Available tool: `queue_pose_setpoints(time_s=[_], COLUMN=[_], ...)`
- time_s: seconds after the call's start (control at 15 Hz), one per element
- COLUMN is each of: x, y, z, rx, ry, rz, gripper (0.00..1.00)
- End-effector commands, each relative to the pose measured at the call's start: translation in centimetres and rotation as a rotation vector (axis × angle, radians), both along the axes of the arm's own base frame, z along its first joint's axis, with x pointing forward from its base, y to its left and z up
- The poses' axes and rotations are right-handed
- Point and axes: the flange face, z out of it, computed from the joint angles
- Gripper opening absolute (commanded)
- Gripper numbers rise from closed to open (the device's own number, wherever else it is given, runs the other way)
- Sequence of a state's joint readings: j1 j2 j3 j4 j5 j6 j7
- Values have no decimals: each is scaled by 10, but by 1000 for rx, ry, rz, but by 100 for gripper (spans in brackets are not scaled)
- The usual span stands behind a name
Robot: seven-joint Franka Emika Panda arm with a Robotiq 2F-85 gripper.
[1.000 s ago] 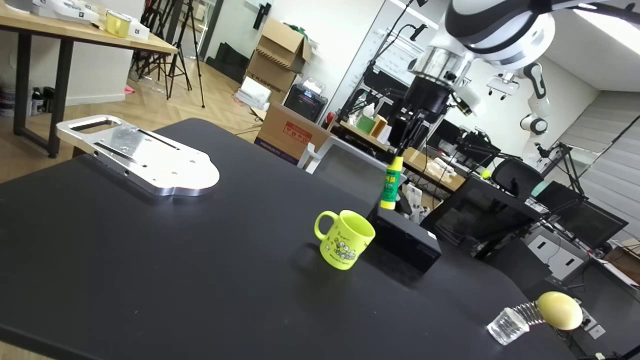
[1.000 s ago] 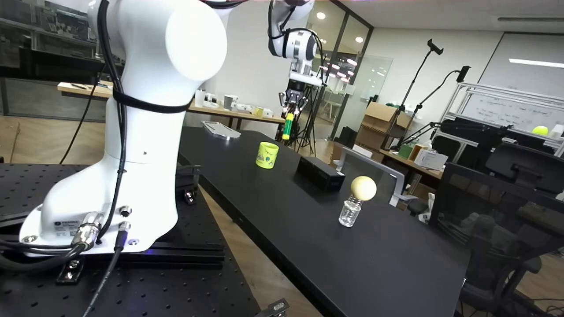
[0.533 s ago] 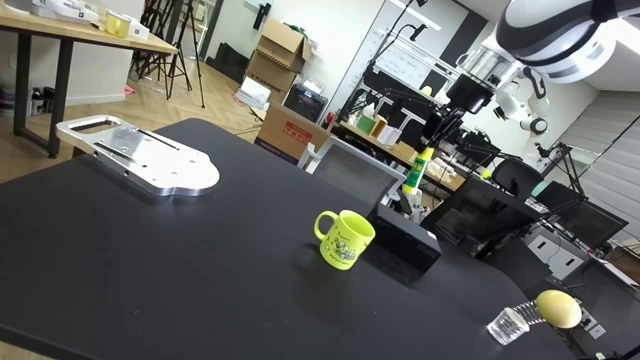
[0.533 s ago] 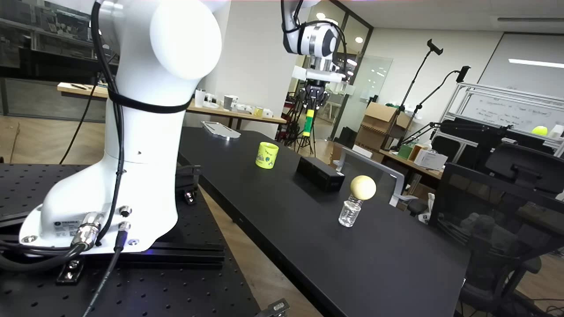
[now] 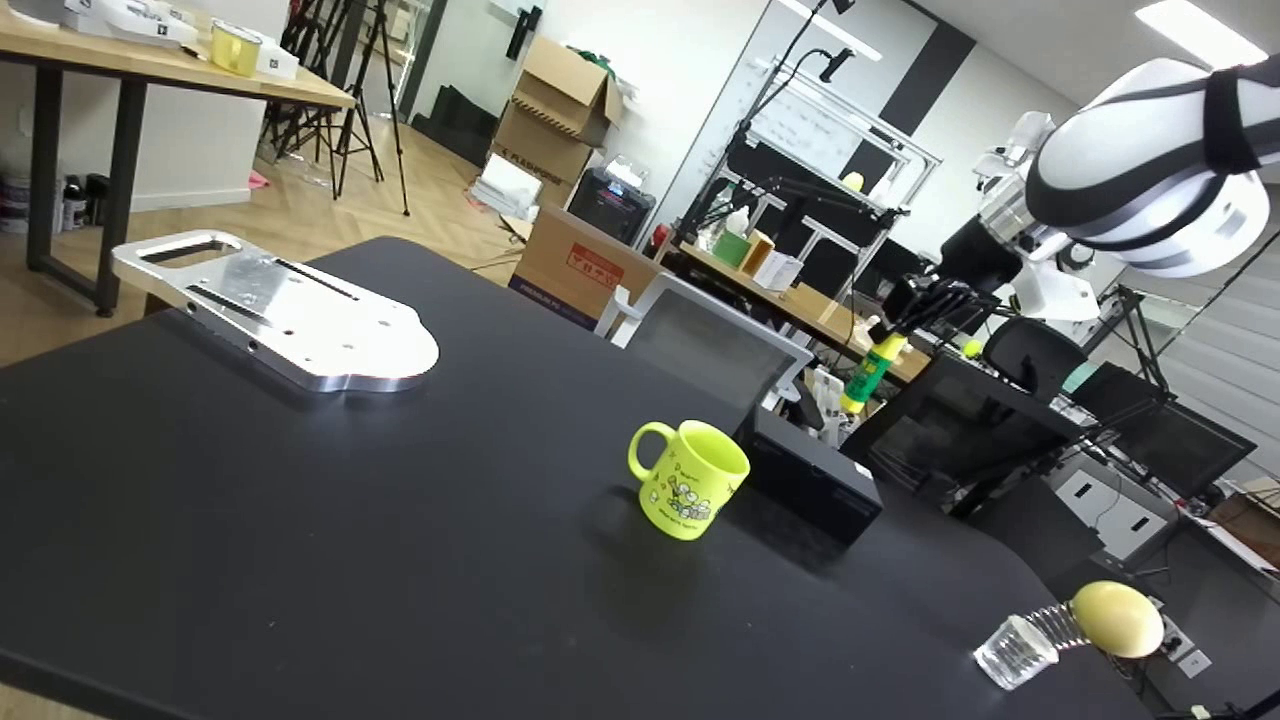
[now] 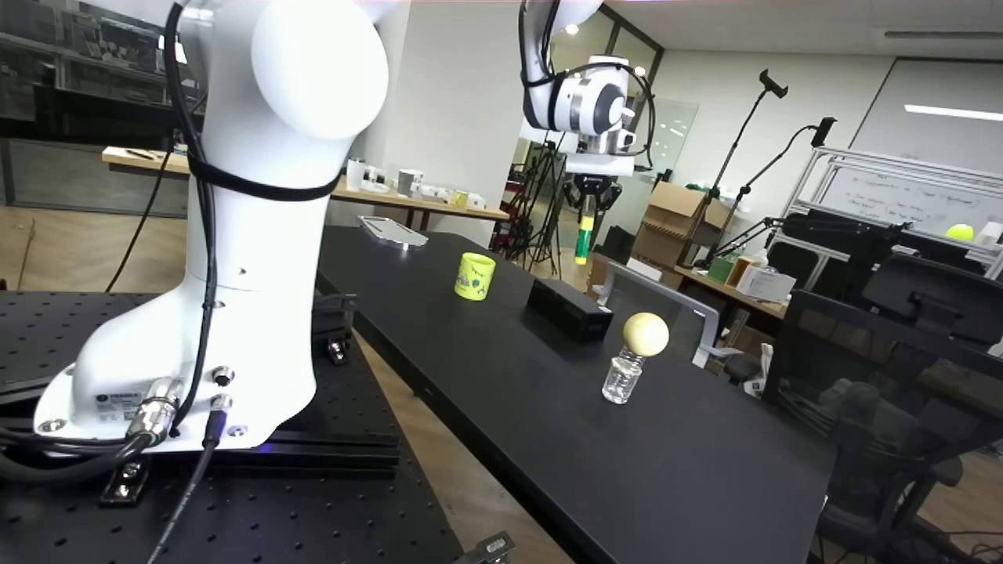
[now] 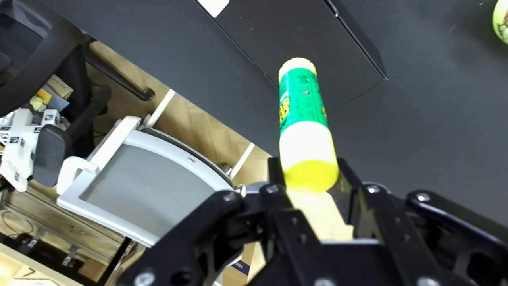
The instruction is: Move the paper glue from the mug to the box
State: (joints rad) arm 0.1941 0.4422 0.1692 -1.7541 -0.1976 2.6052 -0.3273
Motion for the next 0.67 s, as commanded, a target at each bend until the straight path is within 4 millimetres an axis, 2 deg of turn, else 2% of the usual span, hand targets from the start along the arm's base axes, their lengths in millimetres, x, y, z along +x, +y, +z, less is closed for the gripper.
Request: queue_pose_setpoints(time_s=[0.0,0.6], x=[-8,-12], y=[-21,-42], z=[-11,-48], rx=[23,50], ry=[-18,-1], rz=[-84,-132], gripper=[9,9])
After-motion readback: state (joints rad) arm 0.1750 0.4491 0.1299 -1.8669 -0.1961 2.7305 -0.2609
